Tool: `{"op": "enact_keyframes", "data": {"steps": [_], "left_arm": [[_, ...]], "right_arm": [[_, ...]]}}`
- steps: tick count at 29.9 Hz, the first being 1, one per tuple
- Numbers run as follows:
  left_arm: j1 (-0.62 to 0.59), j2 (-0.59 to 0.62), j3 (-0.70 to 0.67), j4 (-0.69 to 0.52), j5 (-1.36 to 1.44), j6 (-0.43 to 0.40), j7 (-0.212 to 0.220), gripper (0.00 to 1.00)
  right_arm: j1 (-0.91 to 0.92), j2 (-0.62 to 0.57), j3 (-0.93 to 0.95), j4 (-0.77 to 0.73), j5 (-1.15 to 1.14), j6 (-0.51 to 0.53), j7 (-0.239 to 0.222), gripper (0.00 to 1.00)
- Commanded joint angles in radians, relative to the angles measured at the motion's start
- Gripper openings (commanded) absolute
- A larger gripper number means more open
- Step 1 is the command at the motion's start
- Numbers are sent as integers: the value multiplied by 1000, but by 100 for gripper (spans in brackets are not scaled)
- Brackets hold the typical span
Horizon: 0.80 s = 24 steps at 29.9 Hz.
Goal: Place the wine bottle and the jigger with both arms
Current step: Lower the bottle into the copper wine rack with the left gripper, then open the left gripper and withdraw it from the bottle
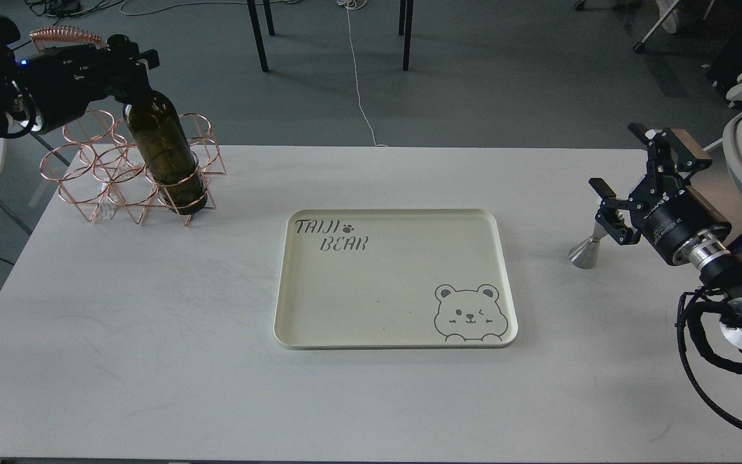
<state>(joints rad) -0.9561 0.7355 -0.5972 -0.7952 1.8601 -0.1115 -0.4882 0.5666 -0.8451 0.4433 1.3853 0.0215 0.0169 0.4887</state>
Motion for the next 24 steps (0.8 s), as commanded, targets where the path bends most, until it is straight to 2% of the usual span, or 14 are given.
{"op": "enact_keyframes", "data": {"steps": [1,5,10,14,17,24], "left_arm": [[11,-5,0,7,-1,15,-1,28],[16,-4,7,7,-2,15,-1,40],[16,-2,11,7,-1,15,-1,67],[14,-4,10,7,-2,15,-1,81],[16,-4,11,5,-2,10,-1,98],[40,54,8,-45,-45,-2,-1,99]], "right_arm": [[-1,0,2,0,0,0,0,96],[1,0,2,0,0,0,0,96],[-1,-2,2,0,0,0,0,96],[-1,-2,2,0,0,0,0,96],[1,-2,3,0,0,0,0,96],[1,-5,5,0,0,0,0,96]]}}
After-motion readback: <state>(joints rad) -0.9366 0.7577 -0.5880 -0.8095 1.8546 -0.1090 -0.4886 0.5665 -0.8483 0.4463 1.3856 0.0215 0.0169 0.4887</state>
